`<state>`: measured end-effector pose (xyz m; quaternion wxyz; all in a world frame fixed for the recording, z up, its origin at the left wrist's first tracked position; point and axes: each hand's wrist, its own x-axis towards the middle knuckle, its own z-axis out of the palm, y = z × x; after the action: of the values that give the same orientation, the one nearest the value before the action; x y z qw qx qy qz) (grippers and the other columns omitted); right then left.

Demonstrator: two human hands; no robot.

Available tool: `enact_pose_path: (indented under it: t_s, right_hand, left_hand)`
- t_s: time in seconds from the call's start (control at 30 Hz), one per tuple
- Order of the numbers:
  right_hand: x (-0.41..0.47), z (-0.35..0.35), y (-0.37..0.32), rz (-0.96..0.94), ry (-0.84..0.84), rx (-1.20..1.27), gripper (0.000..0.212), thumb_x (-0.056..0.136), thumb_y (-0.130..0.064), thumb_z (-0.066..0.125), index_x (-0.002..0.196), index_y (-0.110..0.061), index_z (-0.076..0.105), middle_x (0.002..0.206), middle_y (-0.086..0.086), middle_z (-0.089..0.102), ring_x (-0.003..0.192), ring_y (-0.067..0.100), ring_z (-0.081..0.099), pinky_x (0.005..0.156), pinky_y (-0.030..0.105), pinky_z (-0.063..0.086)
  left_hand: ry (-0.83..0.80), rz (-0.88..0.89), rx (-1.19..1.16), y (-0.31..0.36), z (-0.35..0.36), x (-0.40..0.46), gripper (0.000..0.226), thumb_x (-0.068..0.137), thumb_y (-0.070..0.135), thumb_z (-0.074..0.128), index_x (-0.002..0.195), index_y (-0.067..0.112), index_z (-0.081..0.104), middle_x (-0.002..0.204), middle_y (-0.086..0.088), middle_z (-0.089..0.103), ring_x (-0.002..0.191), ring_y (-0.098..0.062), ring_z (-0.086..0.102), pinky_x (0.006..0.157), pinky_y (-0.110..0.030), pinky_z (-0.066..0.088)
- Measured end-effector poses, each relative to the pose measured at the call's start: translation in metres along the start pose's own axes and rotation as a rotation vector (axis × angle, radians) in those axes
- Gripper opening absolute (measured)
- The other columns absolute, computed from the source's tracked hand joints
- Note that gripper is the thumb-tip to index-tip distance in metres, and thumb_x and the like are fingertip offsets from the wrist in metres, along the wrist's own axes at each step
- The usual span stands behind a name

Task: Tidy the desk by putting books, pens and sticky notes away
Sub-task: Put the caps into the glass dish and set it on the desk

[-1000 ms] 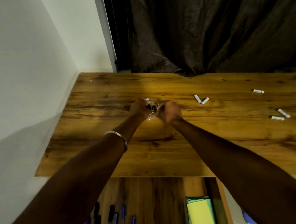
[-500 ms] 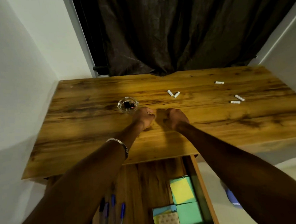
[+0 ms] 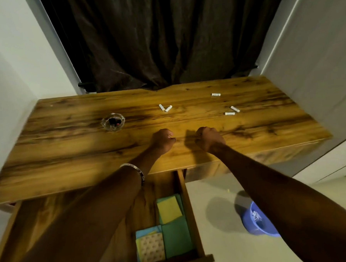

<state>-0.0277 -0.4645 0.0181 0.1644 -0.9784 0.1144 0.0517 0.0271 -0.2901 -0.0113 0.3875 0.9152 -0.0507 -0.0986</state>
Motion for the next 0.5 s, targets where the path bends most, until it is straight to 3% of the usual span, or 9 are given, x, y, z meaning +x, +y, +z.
enact_pose_path:
  t_s: [0.2,0.5]
  right_hand:
    - [-0.018,-0.028,0.067,-0.021,0.019,-0.023,0.028,0.090,-0.025,0.062,0.116,-0.014,0.062,0.115,0.011,0.066,0.105,0.029,0.062,0.084,0.036,0.052]
    - [-0.014,-0.059,0.139,0.012,0.054,0.001,0.020,0.088,-0.025,0.063,0.107,-0.018,0.065,0.103,0.006,0.068,0.093,0.024,0.064,0.079,0.036,0.055]
  left_hand:
    - [0.029,0.013,0.091,0.044,0.040,-0.022,0.025,0.084,0.027,0.064,0.106,0.017,0.069,0.117,-0.003,0.068,0.112,-0.022,0.060,0.094,-0.029,0.048]
    - [0.035,-0.007,-0.005,0.095,0.084,-0.021,0.029,0.081,0.026,0.070,0.107,0.014,0.068,0.114,-0.005,0.067,0.105,-0.020,0.062,0.089,-0.027,0.049]
